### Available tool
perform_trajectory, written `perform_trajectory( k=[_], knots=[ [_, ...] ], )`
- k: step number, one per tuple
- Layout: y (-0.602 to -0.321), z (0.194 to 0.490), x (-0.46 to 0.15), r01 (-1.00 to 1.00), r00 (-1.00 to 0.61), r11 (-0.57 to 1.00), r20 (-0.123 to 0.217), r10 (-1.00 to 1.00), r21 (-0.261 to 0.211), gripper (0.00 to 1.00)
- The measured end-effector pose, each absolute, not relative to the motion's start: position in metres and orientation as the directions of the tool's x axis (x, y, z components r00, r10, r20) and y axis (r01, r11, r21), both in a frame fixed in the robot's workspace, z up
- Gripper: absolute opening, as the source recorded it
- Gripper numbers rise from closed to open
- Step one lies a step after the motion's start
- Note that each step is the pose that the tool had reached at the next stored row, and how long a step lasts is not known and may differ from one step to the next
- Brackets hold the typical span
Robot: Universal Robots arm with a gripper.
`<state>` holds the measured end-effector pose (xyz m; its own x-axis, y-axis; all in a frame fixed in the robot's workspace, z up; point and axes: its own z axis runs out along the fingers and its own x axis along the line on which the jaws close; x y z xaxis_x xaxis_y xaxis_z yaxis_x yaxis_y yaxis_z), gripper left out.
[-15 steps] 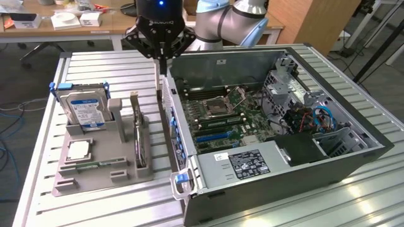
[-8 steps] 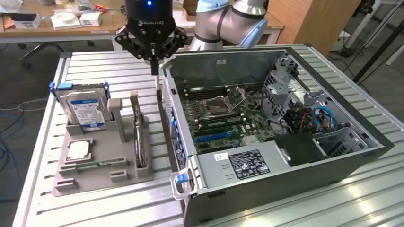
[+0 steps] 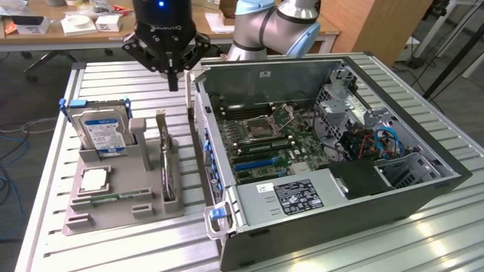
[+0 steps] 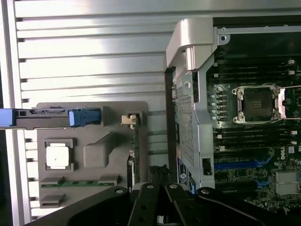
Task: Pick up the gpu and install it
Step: 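Reach for the gpu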
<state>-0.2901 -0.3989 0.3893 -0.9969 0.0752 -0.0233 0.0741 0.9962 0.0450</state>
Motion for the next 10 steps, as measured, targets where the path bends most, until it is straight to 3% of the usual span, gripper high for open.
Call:
perform_trajectory(
  k=[10],
  knots=[
    [-0.399,0.389,-0.313,0.074,-0.997,0.996,-0.023,0.075,0.045,0.10]
  ],
)
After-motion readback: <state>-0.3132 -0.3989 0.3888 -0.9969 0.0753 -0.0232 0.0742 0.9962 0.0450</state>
